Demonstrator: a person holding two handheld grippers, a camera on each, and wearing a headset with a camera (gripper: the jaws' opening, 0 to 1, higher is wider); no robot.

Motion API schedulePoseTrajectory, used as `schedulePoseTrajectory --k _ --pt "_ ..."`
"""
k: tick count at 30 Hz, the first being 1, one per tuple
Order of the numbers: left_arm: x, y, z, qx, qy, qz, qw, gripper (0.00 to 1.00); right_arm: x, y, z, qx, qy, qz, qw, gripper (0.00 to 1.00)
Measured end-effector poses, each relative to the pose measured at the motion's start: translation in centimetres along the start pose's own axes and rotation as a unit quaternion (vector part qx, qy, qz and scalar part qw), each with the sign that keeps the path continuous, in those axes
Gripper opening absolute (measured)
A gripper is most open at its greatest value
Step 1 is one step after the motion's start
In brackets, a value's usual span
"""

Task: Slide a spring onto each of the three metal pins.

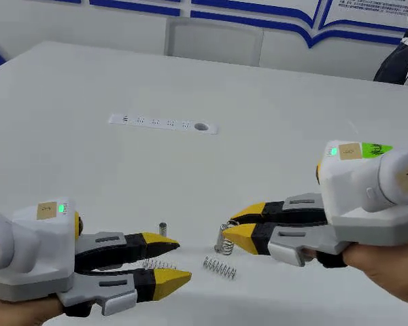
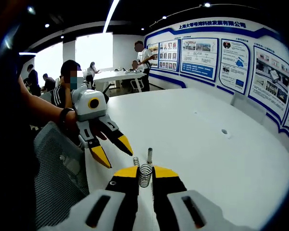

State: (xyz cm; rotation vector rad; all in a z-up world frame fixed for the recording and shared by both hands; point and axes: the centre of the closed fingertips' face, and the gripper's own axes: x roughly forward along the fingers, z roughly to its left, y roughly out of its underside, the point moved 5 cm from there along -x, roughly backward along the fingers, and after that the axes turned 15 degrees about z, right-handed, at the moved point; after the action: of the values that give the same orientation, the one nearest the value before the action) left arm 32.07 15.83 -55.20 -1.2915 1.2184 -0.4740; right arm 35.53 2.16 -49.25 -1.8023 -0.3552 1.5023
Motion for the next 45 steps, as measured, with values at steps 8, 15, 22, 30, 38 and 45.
schedulePoseTrajectory --k 8,15,22,30,38,45 --pt "-0.9 0.5 0.5 -0.001 -0.026 0.004 0.9997 0.42 -1.6 1.2 -1.9 0.019 0.032 0.002 0.9993 0.11" --pt "-1.8 1.4 1.3 -0.003 -0.058 0.014 0.9982 0.51 -2.5 1.8 -3.0 0.034 0.051 0.002 0.9981 0.11" --pt "-2.3 2.3 1.8 -0.005 -0.085 0.027 0.996 0.59 -3.5 2.4 -4.3 0.049 0.067 0.001 0.9966 0.11" --pt "-2.7 2.9 2.1 -0.008 -0.104 0.035 0.9939 0.66 -4.2 3.7 -6.0 0.067 0.091 0.006 0.9936 0.11" --pt "-2.7 3.4 2.1 -0.016 -0.108 0.04 0.9932 0.68 -4.0 5.7 -7.4 0.089 0.116 0.017 0.9891 0.11" --pt "-2.6 3.5 2.1 -0.021 -0.11 0.04 0.9929 0.69 -3.1 6.9 -7.9 0.094 0.124 0.029 0.9873 0.11"
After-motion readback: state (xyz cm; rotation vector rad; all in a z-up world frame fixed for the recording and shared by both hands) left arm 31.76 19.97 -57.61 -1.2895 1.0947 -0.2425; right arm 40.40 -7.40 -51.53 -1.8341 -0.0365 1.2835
